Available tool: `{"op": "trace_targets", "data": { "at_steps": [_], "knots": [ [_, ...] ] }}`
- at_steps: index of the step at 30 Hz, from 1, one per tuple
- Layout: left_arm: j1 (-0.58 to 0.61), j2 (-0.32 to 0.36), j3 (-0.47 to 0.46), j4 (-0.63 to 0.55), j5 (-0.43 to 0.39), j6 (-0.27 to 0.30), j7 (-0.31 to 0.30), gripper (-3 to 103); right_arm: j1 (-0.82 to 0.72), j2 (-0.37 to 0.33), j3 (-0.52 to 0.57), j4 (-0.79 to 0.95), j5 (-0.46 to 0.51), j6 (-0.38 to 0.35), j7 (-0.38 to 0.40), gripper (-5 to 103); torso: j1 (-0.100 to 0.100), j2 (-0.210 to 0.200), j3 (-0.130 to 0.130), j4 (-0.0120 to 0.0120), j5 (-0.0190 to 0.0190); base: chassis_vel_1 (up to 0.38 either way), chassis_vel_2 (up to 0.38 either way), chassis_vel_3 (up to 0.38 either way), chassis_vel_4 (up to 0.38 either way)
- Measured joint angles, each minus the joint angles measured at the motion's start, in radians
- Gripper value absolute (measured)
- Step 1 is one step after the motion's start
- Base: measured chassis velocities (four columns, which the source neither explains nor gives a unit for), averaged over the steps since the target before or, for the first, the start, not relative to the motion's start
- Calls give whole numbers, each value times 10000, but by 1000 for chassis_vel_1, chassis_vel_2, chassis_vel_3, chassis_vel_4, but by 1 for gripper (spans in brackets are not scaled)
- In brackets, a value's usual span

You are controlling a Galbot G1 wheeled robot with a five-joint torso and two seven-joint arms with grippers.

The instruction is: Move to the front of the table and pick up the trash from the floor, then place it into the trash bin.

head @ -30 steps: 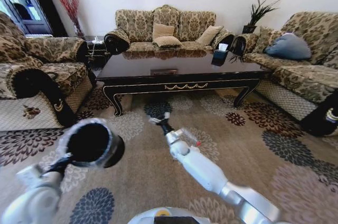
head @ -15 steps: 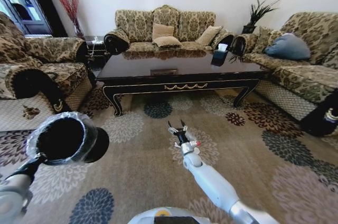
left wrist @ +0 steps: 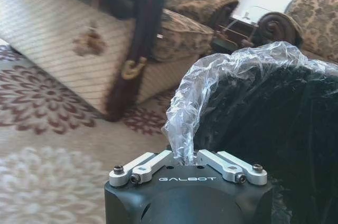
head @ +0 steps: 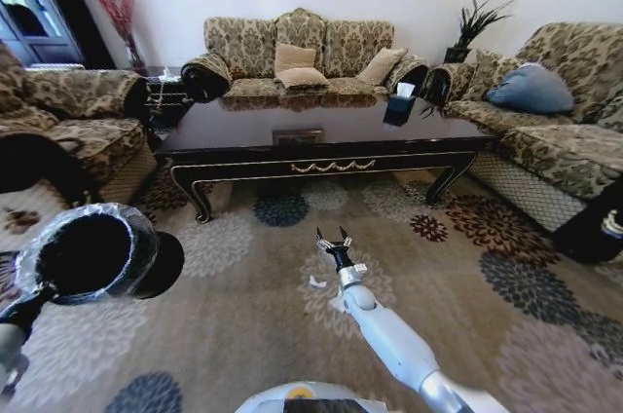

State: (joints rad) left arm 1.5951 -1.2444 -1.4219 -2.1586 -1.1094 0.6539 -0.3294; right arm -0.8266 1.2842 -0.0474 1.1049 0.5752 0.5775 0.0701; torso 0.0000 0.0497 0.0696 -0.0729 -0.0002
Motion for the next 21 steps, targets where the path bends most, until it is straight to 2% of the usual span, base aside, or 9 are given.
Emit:
{"op": "trace_targets", "data": {
  "at_steps": [5, 10, 13, 15, 18, 20, 21],
  "knots": [
    [80, -104, 143, -237, 158, 4, 18, 2, 105, 31, 143, -107, -456, 34, 69, 100, 1, 0, 2, -5, 5, -361, -103, 339, 111],
    [118, -162, 219, -391, 267, 12, 20, 2, 200, 70, 294, -327, -858, 13, 99, 100, -1, 1, -5, -3, 2, -61, -89, 61, 51],
    [150, -169, 208, -488, 297, 27, 6, 2, 207, 7, 318, -235, -1204, -773, -34, 100, -2, 1, -5, 3, 0, 93, 2, -76, 0],
    [160, -169, 197, -513, 298, 33, 5, 2, 209, -21, 280, -201, -1245, -907, -69, 100, -1, 1, -5, 4, -1, 90, 11, -75, -20],
    [219, -154, 109, -688, 300, 67, -1, 2, 366, -289, -251, -56, -1384, -1756, -319, 100, -1, 1, -2, 3, 0, 0, 0, 0, 0],
    [239, -158, 92, -735, 300, 75, -2, 2, 410, -345, -380, -56, -1435, -1889, -371, 100, 0, 0, -2, 1, 2, 0, 0, 0, 0],
    [304, -184, 56, -846, 303, 89, -1, 2, 598, -531, -732, -151, -1743, -2246, -639, 100, -1, 1, -2, 0, 5, 0, 0, 0, 0]
  ]
}}
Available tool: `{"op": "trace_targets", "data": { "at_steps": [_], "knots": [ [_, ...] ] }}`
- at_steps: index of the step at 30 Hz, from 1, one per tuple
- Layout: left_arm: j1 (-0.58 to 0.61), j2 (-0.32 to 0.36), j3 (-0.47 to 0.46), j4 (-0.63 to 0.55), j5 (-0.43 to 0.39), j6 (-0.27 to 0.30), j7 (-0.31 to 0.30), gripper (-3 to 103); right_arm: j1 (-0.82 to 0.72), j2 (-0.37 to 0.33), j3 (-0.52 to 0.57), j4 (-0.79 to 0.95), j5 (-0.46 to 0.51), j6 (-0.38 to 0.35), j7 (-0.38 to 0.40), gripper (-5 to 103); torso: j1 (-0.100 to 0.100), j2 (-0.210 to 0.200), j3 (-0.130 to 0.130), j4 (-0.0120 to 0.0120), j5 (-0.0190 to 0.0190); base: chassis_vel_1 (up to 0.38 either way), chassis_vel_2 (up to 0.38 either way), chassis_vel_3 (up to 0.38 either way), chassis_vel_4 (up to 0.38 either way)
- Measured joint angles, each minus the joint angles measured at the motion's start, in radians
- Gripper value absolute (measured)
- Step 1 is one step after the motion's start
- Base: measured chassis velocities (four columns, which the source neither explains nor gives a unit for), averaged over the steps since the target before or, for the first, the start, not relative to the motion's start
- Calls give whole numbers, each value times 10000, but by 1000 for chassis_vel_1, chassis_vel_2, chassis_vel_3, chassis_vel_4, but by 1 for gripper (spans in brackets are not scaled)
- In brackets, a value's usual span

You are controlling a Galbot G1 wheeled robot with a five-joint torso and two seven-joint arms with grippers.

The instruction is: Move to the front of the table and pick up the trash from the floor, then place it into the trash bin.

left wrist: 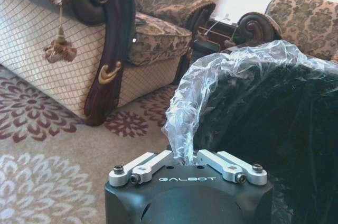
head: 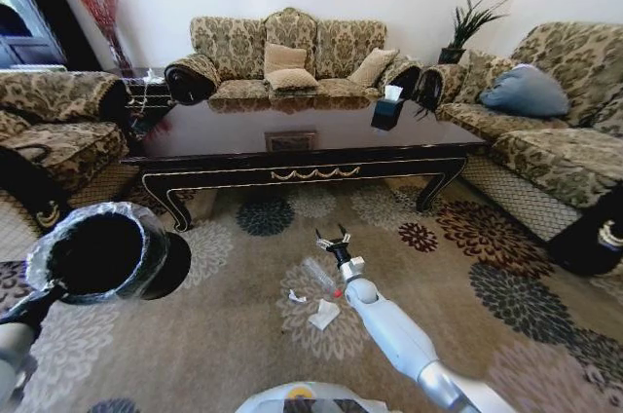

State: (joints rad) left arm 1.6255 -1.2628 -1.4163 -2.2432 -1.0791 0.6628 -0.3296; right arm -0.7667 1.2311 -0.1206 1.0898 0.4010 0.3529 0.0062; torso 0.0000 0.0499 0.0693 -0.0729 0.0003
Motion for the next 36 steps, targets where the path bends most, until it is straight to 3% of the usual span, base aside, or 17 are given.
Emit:
{"op": "trace_targets", "data": {
  "at_steps": [5, 8, 12, 18, 33, 36],
  "knots": [
    [117, -104, -63, -169, 85, 13, -2, 2, 353, -437, -674, -272, -63, -587, -746, 100, 0, 0, 0, 2, -1, 0, 0, 0, 0],
    [213, -273, -57, -267, 247, 13, -5, 2, 479, -861, -992, -468, 329, -1384, -2162, 100, 0, 0, 0, 1, -4, 0, 0, 0, 0],
    [227, -401, 48, -267, 436, 14, -7, 2, 483, -802, -1026, -945, -74, -1699, -2834, 100, 0, 0, 0, 0, -2, 0, 0, 0, 0],
    [162, -575, 365, -368, 767, 15, -26, 2, 533, -402, -941, -1695, -306, -1582, -3619, 100, -1, 0, -1, 1, -1, 0, 0, 0, 0],
    [187, -714, 459, -651, 920, 66, -74, 2, 548, 94, -1002, -2341, -460, -2731, -1795, 102, 0, 0, 0, 2, -3, 0, 0, 0, 0],
    [221, -732, 415, -681, 892, 68, -74, 2, 399, 155, -1020, -2411, -731, -2835, -1487, 96, 0, 0, 0, 1, -3, 0, 0, 0, 0]
  ]
}}
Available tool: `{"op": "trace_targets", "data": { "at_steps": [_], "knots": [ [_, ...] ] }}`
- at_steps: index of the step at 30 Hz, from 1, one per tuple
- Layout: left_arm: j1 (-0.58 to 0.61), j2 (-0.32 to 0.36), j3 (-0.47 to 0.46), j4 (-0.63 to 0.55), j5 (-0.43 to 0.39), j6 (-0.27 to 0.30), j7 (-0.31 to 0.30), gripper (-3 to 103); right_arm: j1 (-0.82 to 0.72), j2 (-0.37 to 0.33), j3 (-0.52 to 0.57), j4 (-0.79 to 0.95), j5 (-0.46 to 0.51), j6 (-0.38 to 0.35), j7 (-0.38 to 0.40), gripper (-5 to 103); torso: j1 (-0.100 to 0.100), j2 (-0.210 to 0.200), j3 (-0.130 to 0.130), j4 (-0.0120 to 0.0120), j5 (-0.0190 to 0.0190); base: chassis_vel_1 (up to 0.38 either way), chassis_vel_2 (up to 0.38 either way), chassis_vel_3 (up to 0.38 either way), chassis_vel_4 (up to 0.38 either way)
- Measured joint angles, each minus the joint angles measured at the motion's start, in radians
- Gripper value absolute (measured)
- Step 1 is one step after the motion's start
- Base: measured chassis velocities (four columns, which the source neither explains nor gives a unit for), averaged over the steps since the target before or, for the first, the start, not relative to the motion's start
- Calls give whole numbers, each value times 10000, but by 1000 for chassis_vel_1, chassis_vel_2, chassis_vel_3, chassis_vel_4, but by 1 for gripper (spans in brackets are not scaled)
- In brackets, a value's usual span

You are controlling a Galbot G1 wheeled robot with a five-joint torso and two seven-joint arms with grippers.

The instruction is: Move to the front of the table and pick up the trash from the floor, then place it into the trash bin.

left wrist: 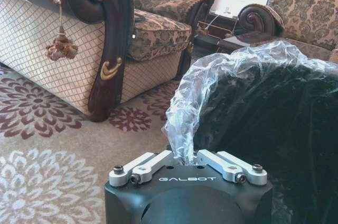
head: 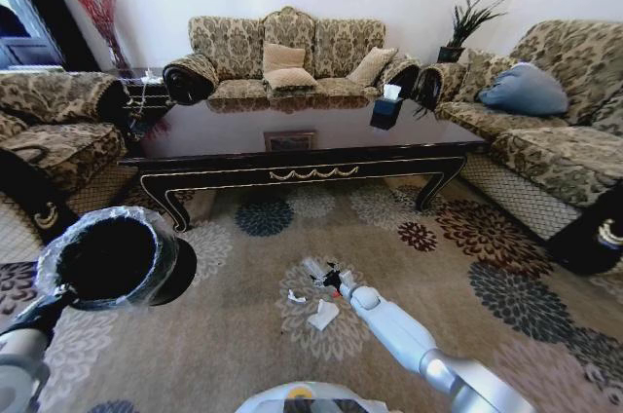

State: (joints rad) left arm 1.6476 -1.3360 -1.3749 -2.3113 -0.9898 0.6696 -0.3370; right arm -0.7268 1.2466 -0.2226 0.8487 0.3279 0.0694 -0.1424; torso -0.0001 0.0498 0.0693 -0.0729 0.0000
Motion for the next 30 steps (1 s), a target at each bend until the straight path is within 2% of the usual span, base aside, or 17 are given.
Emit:
{"op": "trace_targets", "data": {
  "at_steps": [3, 5, 7, 9, 10, 12, 13, 15, 17, 18, 21, 22, 23, 25, 26, 27, 30],
  "knots": [
    [8, 0, -20, -9, -23, -1, 0, 2, -83, 26, -14, -30, -213, -103, 339, 96, 0, 0, 0, 0, 0, 0, 0, 0, 0],
    [25, 1, -49, -31, -49, 0, 0, 2, -205, 30, -98, -21, -447, -395, 1153, 88, 0, 0, 0, 0, 0, 0, 0, 0, 0],
    [31, 4, -51, -50, -70, 0, 0, 2, -279, 13, -151, 21, -564, -538, 1515, 77, 0, 0, 0, 0, 0, 0, 0, 0, 0],
    [31, 7, -51, -61, -81, 0, 0, 2, -333, -12, -168, 43, -691, -589, 1656, 71, 0, 0, 0, 0, 0, 0, 0, 0, 0],
    [30, 9, -51, -64, -85, 0, 0, 2, -355, -24, -169, 50, -736, -595, 1692, 71, 0, 0, 0, 0, 0, 0, 0, 0, 0],
    [30, 12, -47, -73, -91, 0, 0, 2, -444, -81, -168, 123, -838, -594, 1768, 61, 0, 0, 0, 0, 0, 0, 0, 0, 0],
    [30, 12, -47, -73, -91, 0, 0, 2, -444, -81, -168, 123, -838, -594, 1768, 61, 0, 0, 0, 0, 0, 0, 0, 0, 0],
    [40, 19, -40, -75, -94, 0, 0, 2, -542, -138, -123, 188, -960, -502, 1783, 50, 0, 0, 0, 0, 0, 0, 0, 0, 0],
    [42, 24, -34, -74, -95, 0, 0, 2, -576, -154, -87, 201, -1017, -427, 1780, 50, 0, 0, 0, 0, 0, 0, 0, 0, 0],
    [44, 36, -16, -74, -96, 0, 0, 2, -625, -192, -7, 230, -1091, -272, 1756, 41, 0, 0, 0, 0, 0, 0, 0, 0, 0],
    [37, 39, 64, -83, -94, 0, 0, 2, -667, -243, 273, 369, -1059, 319, 1485, 35, 0, 0, 0, -1, 1, 0, 0, 0, 0],
    [29, 24, 137, -97, -77, 0, -1, 2, -642, -244, 579, 504, -868, 838, 985, 32, 0, 0, 0, -2, 1, 0, 0, 0, 0],
    [29, 24, 137, -97, -77, 0, -1, 2, -642, -244, 579, 504, -868, 838, 985, 32, 0, 0, 0, -2, 1, 0, 0, 0, 0],
    [20, -19, 302, -119, 6, 0, -16, 2, -485, -281, 918, 848, -343, 1496, 333, 29, 0, 0, 1, -2, 3, 0, 0, 0, 0],
    [13, -61, 448, -132, 104, 0, -18, 2, -307, -386, 1065, 1264, 331, 1845, 135, 27, 0, 0, 0, 1, 2, 0, 0, 0, 0],
    [13, -61, 448, -132, 104, 0, -18, 2, -307, -386, 1065, 1264, 331, 1845, 135, 27, 0, 0, 0, 1, 2, 0, 0, 0, 0],
    [8, -110, 923, -154, 541, -1, -16, 2, 53, -781, 1143, 2582, 1928, 2122, 56, 27, 1, 0, 1, 0, 2, 0, 0, 0, 0]
  ]
}}
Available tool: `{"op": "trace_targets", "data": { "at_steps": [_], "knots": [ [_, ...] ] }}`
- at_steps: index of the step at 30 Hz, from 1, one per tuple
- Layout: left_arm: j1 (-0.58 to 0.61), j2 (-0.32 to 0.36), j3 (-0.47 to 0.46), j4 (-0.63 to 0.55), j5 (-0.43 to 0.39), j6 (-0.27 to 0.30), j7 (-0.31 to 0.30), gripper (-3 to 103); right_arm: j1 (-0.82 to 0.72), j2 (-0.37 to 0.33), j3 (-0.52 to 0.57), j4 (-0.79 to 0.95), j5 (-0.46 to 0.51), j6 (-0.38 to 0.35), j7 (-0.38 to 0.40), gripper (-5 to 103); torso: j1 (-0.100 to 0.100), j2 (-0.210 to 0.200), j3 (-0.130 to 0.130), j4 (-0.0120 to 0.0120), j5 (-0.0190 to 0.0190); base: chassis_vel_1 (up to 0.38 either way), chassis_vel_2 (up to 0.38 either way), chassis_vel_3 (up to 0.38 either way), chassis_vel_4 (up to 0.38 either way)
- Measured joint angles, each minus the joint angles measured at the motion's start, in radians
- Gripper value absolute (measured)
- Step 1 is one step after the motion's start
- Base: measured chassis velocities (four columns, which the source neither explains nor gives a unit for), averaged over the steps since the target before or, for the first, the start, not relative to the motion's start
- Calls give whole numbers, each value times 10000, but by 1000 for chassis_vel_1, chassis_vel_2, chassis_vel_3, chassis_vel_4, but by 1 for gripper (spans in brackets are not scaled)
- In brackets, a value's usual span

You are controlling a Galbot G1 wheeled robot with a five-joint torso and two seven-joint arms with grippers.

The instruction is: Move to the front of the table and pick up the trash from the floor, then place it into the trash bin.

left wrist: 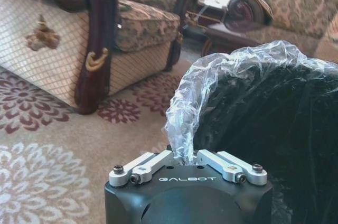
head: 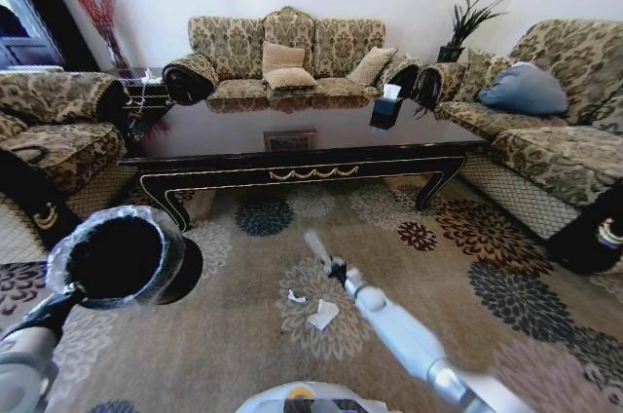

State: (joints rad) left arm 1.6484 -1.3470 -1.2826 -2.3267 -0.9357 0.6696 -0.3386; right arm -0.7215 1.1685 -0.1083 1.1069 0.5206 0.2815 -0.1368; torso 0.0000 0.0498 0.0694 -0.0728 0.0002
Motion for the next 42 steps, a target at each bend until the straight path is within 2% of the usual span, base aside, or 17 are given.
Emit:
{"op": "trace_targets", "data": {
  "at_steps": [2, 3, 6, 11, 15, 18, 21, 23, 26, 29, 33, 40, 42],
  "knots": [
    [-7, 22, 603, -3, 500, -26, 8, 2, 315, -387, -104, 1328, 1328, 268, 2, 27, 0, 1, -1, 0, -4, 0, 0, 0, 0],
    [-7, 22, 603, -3, 500, -26, 8, 2, 315, -387, -104, 1328, 1328, 268, 2, 27, 0, 1, -1, 0, -4, 0, 0, 0, 0],
    [-98, 114, 1386, 52, 750, -24, 22, 2, 685, -724, -560, 2990, 2822, 655, 361, 27, 0, 1, -1, 0, -4, 0, 0, 0, 0],
    [-292, 557, 2166, 308, 536, 47, -23, 2, 1108, -989, -1560, 4790, 3545, 814, 1068, 27, 0, 0, -1, -1, -4, 0, 0, 0, 0],
    [-469, 1234, 2743, 685, 156, 104, -38, 2, 1527, -994, -2554, 5741, 3585, 837, 1473, 27, -1, 0, -1, -1, -2, 0, 0, 0, 0],
    [-898, 1669, 3369, 1352, -180, 129, -71, 2, 2145, -631, -3463, 5943, 3455, 1000, 1524, 27, 0, 0, -1, -1, -3, 0, 0, 0, 0],
    [-1238, 1768, 3690, 1798, -428, 194, -189, 2, 2556, -354, -4050, 5849, 3371, 1093, 1518, 27, 0, 0, 0, -1, -5, 0, 0, 0, 0],
    [-1809, 1803, 4107, 2374, -723, 291, -382, 2, 3293, 110, -5069, 5585, 3223, 1217, 1509, 27, 0, 0, 1, 1, -7, 0, 0, 0, 0],
    [-2082, 1773, 4287, 2601, -764, 303, -416, 2, 3650, 439, -5596, 5416, 3170, 1255, 1511, 27, 0, 0, 0, -1, -7, 0, 0, 0, 0],
    [-2502, 1637, 4542, 2851, -809, 340, -471, 2, 4066, 1122, -6431, 4980, 2935, 1299, 1577, 27, 0, 0, 1, 3, -5, 0, 0, 0, 0],
    [-2873, 1657, 4661, 2864, -1017, 409, -523, 2, 4061, 1456, -6825, 4492, 2366, 1317, 1843, 27, 0, 0, 1, 1, -5, 0, 0, 0, 0],
    [-2943, 1765, 4559, 2588, -1305, 455, -526, 2, 3674, 1557, -6888, 3895, 1780, 1350, 2247, 24, 0, 0, 0, -2, -2, 0, 0, 0, 0],
    [-2810, 1771, 4448, 2388, -1366, 465, -528, 2, 3506, 1553, -6816, 3769, 1565, 1381, 2420, 35, 0, -1, -1, 0, -3, 0, 0, 0, 0]
  ]
}}
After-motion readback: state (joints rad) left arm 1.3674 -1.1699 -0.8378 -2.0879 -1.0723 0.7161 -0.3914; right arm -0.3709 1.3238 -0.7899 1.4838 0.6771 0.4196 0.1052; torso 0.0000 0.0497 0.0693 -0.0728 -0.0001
